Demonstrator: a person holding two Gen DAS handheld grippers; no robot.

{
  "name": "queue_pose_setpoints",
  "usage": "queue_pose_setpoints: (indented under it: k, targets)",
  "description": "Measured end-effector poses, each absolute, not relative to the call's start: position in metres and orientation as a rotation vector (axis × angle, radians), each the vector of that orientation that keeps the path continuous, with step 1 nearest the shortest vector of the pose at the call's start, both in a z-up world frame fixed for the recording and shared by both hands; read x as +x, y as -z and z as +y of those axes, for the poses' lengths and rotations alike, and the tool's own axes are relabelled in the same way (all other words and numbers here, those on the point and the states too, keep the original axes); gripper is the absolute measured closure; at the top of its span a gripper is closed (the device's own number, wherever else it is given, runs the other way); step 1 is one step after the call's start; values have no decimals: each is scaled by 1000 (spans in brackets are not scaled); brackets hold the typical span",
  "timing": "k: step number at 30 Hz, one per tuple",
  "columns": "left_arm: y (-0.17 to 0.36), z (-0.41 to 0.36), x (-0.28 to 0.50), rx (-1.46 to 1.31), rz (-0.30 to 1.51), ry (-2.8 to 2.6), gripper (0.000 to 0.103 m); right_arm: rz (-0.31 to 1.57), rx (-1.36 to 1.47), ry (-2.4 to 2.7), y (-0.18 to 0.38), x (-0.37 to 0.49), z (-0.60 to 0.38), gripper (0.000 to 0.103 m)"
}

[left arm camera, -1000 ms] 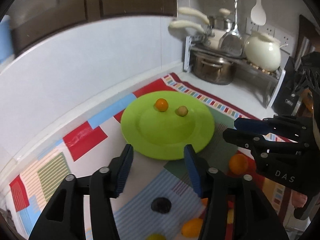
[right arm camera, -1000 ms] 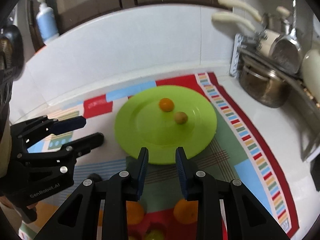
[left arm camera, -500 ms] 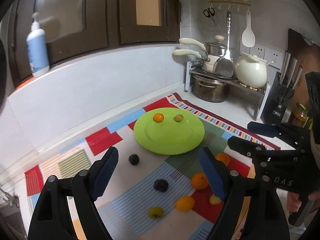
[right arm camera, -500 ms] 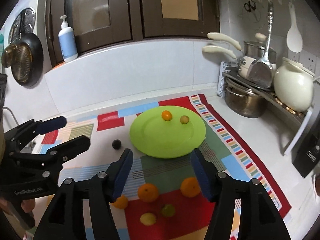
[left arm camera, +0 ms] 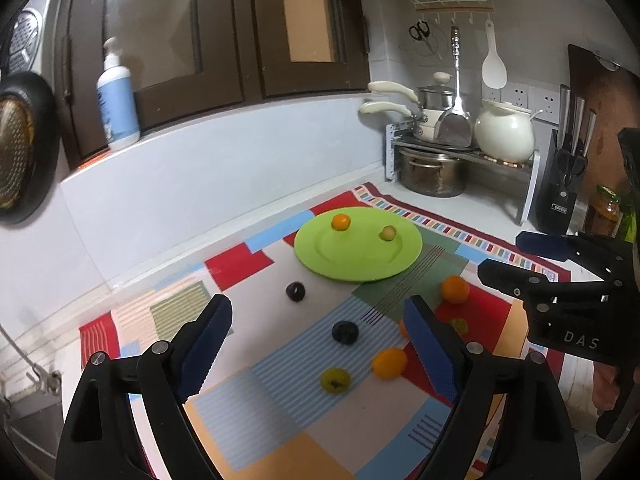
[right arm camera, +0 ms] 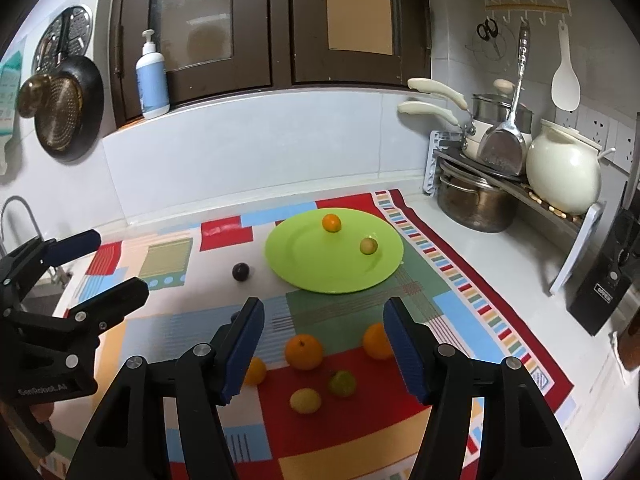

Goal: Organize fruits
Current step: 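Withdraw both open grippers from the plate back toward the fruits, then grasp a green-yellow fruit with the left gripper while the right gripper grasps a brownish yellow fruit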

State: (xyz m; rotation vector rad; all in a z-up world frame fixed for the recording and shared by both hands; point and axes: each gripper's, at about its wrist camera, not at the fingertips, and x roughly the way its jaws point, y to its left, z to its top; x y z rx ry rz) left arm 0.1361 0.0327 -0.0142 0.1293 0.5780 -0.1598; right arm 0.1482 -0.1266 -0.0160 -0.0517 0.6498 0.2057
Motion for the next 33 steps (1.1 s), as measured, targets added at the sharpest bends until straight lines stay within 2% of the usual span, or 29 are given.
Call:
queue_pose_setpoints:
  k: [17, 28, 33]
  targets:
    - [61, 40, 132, 223, 631, 179, 16, 768, -82, -190, 64, 141, -114, 40]
    - [96, 37, 152, 216, 733, 239, 31, 871, -62, -206, 97, 153, -112, 40]
    - [112, 35, 163, 200, 798, 274, 42, 912, -50, -209, 111, 160, -113, 41]
